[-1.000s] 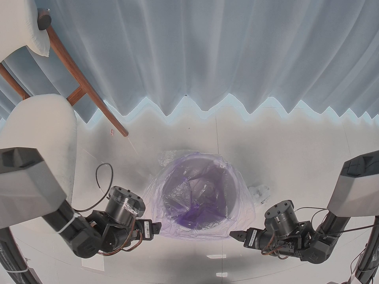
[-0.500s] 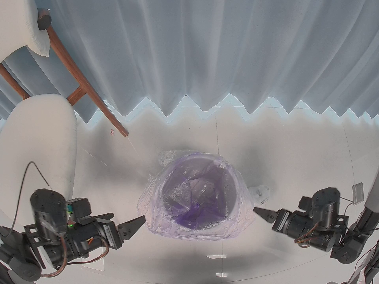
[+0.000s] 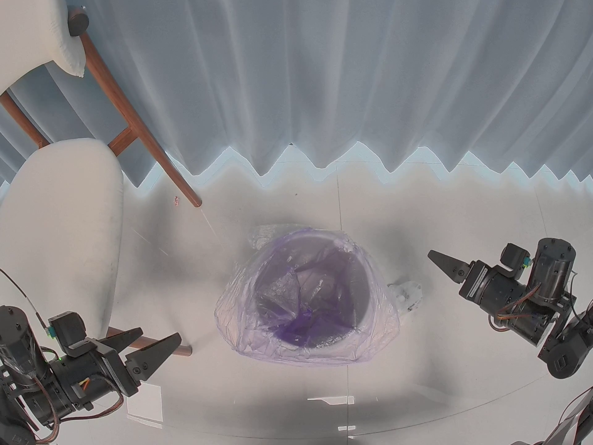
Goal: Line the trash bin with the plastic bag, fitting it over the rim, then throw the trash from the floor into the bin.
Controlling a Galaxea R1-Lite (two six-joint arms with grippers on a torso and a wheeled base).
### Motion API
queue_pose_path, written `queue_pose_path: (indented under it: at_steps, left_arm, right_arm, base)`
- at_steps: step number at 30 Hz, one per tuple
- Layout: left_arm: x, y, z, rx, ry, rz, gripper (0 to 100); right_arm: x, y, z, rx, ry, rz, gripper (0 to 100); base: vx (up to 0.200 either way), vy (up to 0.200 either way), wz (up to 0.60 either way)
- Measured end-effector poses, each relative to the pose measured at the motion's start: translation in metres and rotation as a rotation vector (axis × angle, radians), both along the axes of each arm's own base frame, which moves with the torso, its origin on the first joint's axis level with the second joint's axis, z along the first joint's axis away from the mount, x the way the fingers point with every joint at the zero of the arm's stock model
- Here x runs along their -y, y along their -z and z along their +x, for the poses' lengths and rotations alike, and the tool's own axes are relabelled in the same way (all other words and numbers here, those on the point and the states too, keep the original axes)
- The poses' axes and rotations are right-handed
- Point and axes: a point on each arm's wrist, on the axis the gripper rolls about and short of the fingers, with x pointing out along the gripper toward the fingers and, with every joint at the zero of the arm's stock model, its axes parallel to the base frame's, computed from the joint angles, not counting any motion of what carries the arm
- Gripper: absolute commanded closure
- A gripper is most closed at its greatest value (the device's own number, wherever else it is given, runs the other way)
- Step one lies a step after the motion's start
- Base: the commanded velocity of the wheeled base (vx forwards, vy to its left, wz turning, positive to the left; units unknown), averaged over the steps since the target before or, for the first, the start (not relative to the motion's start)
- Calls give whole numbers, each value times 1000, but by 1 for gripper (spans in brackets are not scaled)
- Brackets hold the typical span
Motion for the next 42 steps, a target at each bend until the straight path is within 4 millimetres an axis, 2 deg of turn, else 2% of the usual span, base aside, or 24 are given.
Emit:
queue_pose_path:
  at_steps: [3,7,12,25,32,42]
  left_arm:
    - [-5,-1,-4,1,-16,2,0]
    - [-9,-1,-9,-2,-31,7,0]
    - [-14,-1,-16,-8,-49,17,0]
    - [-22,-2,-24,-8,-101,19,0]
    - [-30,4,-35,-57,-132,40,0]
    - [-37,5,-36,-67,-207,41,0]
  right_arm:
    - [-3,-8,9,-6,2,-4,0]
    - [-7,-17,23,-31,0,-28,0]
    - [-9,-14,45,-50,13,-62,0]
    - [-17,36,92,-108,27,-94,0]
    - [-23,69,105,-111,13,-84,0]
    - [-28,112,113,-133,2,-88,0]
  base:
    - [-200,0,0]
    - [0,0,0]
    - [0,0,0]
    - [0,0,0]
    - [0,0,0]
    - [0,0,0]
